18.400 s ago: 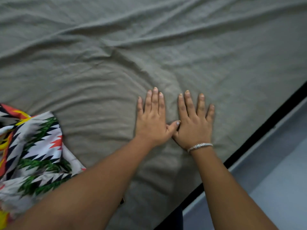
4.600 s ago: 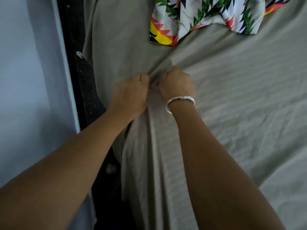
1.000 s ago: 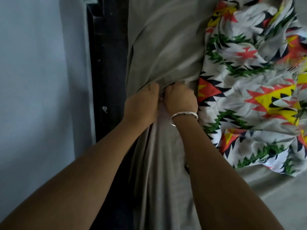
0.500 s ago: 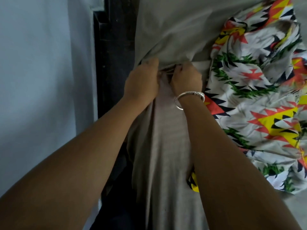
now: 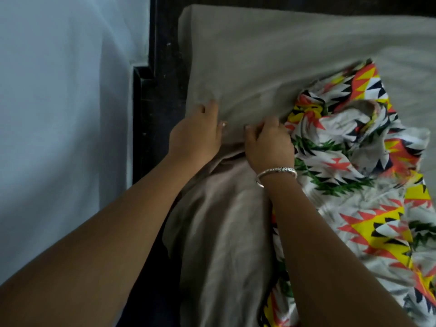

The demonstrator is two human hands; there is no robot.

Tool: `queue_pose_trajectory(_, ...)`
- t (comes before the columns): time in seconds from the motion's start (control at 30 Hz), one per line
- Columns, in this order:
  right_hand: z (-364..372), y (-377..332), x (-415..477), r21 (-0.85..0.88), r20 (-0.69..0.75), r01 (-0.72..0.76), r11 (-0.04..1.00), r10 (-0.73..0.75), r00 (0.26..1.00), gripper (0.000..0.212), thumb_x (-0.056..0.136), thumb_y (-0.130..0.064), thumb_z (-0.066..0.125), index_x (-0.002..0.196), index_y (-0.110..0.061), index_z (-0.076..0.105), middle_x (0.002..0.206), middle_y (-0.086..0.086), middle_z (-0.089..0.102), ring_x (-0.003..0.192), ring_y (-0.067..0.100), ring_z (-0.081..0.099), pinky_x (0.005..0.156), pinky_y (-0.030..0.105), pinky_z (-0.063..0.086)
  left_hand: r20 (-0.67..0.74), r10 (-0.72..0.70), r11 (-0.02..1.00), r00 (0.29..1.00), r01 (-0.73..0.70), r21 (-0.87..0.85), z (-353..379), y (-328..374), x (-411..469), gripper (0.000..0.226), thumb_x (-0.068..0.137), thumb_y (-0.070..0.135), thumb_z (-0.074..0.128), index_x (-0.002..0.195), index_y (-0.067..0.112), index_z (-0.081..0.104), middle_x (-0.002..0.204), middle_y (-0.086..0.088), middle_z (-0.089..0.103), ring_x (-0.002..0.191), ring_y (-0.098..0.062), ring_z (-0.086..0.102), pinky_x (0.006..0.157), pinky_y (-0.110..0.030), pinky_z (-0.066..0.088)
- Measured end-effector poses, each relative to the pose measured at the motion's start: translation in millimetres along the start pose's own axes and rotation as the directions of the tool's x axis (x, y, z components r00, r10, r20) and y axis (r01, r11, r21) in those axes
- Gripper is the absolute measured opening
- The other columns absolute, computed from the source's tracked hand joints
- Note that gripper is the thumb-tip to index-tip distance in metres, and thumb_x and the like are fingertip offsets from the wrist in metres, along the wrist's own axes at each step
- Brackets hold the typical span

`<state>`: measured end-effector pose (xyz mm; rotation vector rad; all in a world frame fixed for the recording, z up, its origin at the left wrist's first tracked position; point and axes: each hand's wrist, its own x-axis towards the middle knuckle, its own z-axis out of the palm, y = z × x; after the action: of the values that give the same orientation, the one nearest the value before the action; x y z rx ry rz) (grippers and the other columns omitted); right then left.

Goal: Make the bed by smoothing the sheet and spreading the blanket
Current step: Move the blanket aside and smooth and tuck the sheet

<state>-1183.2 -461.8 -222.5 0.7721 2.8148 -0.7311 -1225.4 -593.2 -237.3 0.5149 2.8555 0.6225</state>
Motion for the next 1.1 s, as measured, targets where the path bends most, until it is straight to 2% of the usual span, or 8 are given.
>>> queue_pose_trajectory(0.23,12.4,-40.1,81.2,-0.089,0.041,-0.208,0.974,0.212,0.976,0.072,0.086,-0.071,0.032,0.113,-0.007,0.050,0.112,0.017,0.062,0.102,0.037,0.059,0.068,0.033,0.033,0.025,-0.181,0.982,0.983,0.179,0.064,6.7,-8.5,72.4,0.056,0.095,0.050,0.038,0.128,0.005,0.035,0.103,-0.017,0.063,0.088,-0.036,0.064,0.060,-0.035,0.038)
queue_pose_trajectory(0.33,13.4,-62.9,115.7,-0.087,0.049,-0.260,0.962,0.265,0.963,0.075,0.086,-0.073,0.028,0.112,-0.008,0.056,0.117,0.016,0.061,0.107,0.037,0.058,0.075,0.036,0.040,-0.009,-0.226,0.974,0.974,0.226,-0.003,-5.1,-18.5,103.4,0.052,0.094,0.049,0.041,0.124,0.006,0.038,0.107,-0.017,0.063,0.092,-0.040,0.062,0.064,-0.037,0.040)
queue_pose_trajectory(0.4,13.1,-73.2,138.1,-0.124,0.069,-0.283,0.951,0.293,0.954,0.066,0.091,-0.064,0.031,0.113,-0.010,0.061,0.121,0.015,0.061,0.111,0.036,0.057,0.081,0.036,0.042,0.041,-0.198,0.979,0.979,0.195,0.068,-9.6,-24.1,124.1,0.044,0.096,0.042,0.042,0.124,0.007,0.039,0.107,-0.020,0.062,0.095,-0.042,0.060,0.065,-0.038,0.038)
queue_pose_trajectory(0.57,16.4,-90.4,167.1,-0.216,0.061,-0.199,0.956,0.216,0.974,0.034,0.097,-0.022,0.036,0.110,-0.008,0.063,0.117,0.015,0.064,0.109,0.035,0.060,0.084,0.036,0.048,0.124,-0.100,0.977,0.987,0.074,0.201,-16.6,-27.1,143.7,0.024,0.099,0.014,0.032,0.117,0.004,0.044,0.106,-0.021,0.061,0.090,-0.042,0.061,0.061,-0.037,0.031)
queue_pose_trajectory(0.7,9.7,-99.5,184.2,-0.152,0.037,-0.098,0.984,0.104,0.994,0.035,0.099,-0.026,0.034,0.106,-0.003,0.060,0.112,0.020,0.063,0.105,0.038,0.058,0.076,0.036,0.044,0.105,-0.027,0.974,0.994,0.002,0.227,-23.6,-30.4,156.2,0.024,0.097,0.009,0.032,0.115,0.000,0.045,0.101,-0.020,0.064,0.087,-0.040,0.063,0.060,-0.039,0.037)
queue_pose_trajectory(0.83,11.8,-115.6,204.9,-0.126,-0.016,-0.069,0.990,0.067,0.998,0.035,0.101,-0.029,0.031,0.110,-0.007,0.055,0.113,0.016,0.063,0.105,0.036,0.058,0.072,0.035,0.039,-0.154,0.003,0.982,0.988,0.027,0.190,-36.4,-52.3,205.9,0.017,0.093,0.008,0.044,0.103,-0.003,0.053,0.080,-0.024,0.066,0.068,-0.041,0.064,0.051,-0.039,0.043)
queue_pose_trajectory(0.97,17.6,-120.0,208.5,-0.153,0.014,-0.068,0.986,0.071,0.997,0.036,0.099,-0.037,0.034,0.113,-0.009,0.049,0.114,0.015,0.062,0.105,0.037,0.057,0.068,0.034,0.031,-0.044,-0.047,0.991,0.998,0.052,0.122,-33.2,-60.2,216.5,0.029,0.099,0.028,0.039,0.113,0.004,0.046,0.088,-0.014,0.064,0.076,-0.031,0.062,0.056,-0.033,0.035)
queue_pose_trajectory(1.1,23.7,-121.2,206.1,-0.273,0.072,0.008,0.962,0.012,0.997,0.042,0.092,-0.044,0.046,0.121,-0.013,0.045,0.123,0.012,0.052,0.105,0.038,0.057,0.068,0.034,0.031,0.157,-0.149,0.982,0.976,0.128,0.136,-27.4,-66.3,200.3,0.030,0.098,0.034,0.040,0.112,0.009,0.049,0.075,-0.003,0.048,0.067,-0.020,0.048,0.059,-0.035,0.035)
